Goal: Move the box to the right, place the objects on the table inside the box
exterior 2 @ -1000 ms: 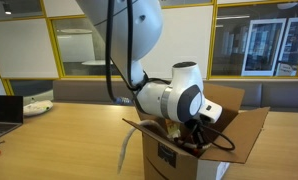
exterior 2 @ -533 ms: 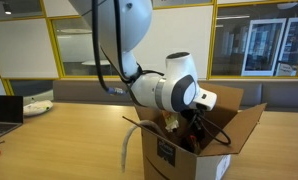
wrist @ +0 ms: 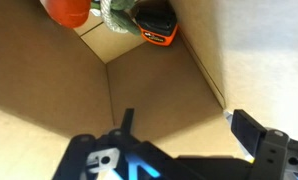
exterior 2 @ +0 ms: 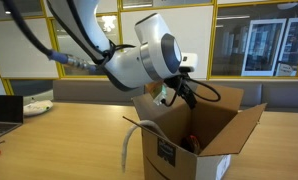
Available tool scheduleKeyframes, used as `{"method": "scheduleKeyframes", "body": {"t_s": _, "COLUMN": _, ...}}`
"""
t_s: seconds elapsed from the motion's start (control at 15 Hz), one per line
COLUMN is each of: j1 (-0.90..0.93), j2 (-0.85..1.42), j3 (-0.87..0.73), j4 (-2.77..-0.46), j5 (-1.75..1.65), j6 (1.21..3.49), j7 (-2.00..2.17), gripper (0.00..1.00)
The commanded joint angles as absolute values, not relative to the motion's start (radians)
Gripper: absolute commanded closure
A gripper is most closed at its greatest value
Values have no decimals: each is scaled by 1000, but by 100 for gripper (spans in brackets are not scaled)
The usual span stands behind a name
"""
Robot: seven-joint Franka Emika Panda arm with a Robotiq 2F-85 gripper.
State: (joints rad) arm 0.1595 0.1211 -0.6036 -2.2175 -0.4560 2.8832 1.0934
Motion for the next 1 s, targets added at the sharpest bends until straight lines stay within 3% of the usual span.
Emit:
{"method": "scheduleKeyframes", "body": {"t_s": 0.0, "j1": 270, "j2": -50, "j3": -665, "j4": -2265, "j5": -736, "j6": 2827, "j7": 1294, "gripper": 0}}
{"method": "scheduleKeyframes", "body": {"t_s": 0.4, "j1": 321, "j2": -302, "j3": -477, "j4": -2365, "j5": -1047, "j6": 2569, "j7": 1562, "gripper": 0}}
{"method": "scheduleKeyframes", "body": {"t_s": 0.47, "j1": 213, "j2": -322, "j3": -328, "j4": -2392, "j5": -986, "j6": 2546, "j7": 1535, "gripper": 0}}
{"method": "scheduleKeyframes", "body": {"t_s": 0.6, "j1": 176, "j2": -364, "j3": -211, "j4": -2446, "j5": -847, "j6": 2525, "j7": 1467, "gripper": 0}}
{"method": "scheduleKeyframes", "body": {"t_s": 0.93, "j1": 146, "j2": -414, "j3": -50, "j4": -2551, "j5": -461, "j6": 2512, "j7": 1284, "gripper": 0}}
